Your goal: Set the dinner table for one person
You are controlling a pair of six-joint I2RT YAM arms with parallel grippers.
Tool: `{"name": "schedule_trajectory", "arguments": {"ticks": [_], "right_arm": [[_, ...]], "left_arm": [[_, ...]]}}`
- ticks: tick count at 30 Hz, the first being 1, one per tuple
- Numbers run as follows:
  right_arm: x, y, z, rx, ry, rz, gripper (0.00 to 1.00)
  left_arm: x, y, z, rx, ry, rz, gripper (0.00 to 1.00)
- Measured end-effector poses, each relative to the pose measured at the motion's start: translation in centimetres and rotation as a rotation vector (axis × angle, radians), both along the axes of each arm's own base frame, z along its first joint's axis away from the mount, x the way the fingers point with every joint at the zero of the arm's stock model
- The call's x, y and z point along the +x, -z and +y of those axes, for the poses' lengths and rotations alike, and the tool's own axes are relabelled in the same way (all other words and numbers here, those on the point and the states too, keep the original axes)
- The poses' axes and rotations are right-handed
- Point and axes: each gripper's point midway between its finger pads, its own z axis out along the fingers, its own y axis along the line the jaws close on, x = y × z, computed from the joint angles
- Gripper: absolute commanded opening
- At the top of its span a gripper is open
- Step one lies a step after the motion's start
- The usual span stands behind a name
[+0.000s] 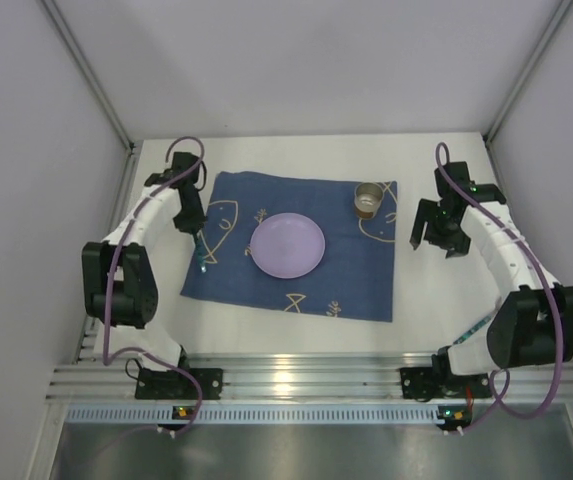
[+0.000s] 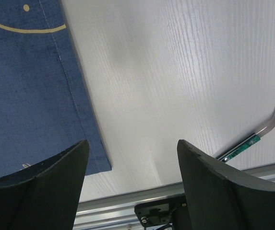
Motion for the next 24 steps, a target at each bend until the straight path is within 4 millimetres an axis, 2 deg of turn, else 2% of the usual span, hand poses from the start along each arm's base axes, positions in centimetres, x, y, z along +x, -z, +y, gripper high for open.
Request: {"name": "schedule_trajectory", "arguments": {"ticks": [2,4,6,8,10,13,14,15,17,20,21,24], "right_arm": [[0.0,0.3,0.2,0.0,-0.005,0.01,0.75],[0.0,0.4,0.2,-0.001,-0.008,0.017,0.75],[0.1,0.5,0.3,-0.001,-0.01,0.021,0.75],[0.3,0.3,0.3,0.0,-0.01,0.013,0.74],[0.6,0.0,0.4,0.001,-0.01,0.002,0.75],[0.7,-0.2,0.4,0.002,-0.009,-0.004,0.75],[0.7,-0.2,0.5,0.007,-0.006,-0.004,0.75],[0.7,-0.1,0.7,0.019,-0.008,-0.004,0.75],[0.8,0.0,1.4,0.06,-0.013,-0.014,0.75],[0.7,0.8,2.9,0.143,-0.021,-0.028,0.75],[0.5,1.3,3.4,0.171,-0.02,-0.021,0.75],[-0.1,3.1,4.7,0.248,-0.008,-0.003,0.75]], "left_arm": [[1.7,-1.2,-2.9,0.01,0.105,-0.032,0.0],[3.5,-1.5,-5.9,0.021,0.2,-0.055,0.0],[4.9,-0.9,-8.4,0.028,0.27,-0.056,0.0],[5.5,0.9,-10.2,0.035,0.322,-0.021,0.0],[5.6,3.0,-10.5,0.044,0.338,0.027,0.01],[5.4,5.4,-9.9,0.061,0.341,0.094,0.11],[5.2,6.1,-9.7,0.066,0.341,0.114,0.2],[5.2,6.4,-9.5,0.068,0.341,0.124,0.24],[5.1,6.8,-9.4,0.072,0.344,0.136,0.26],[5.5,6.3,-9.6,0.074,0.352,0.123,0.44],[5.7,6.1,-9.7,0.077,0.359,0.115,0.59],[6.3,5.5,-10.1,0.083,0.368,0.093,0.75]]}}
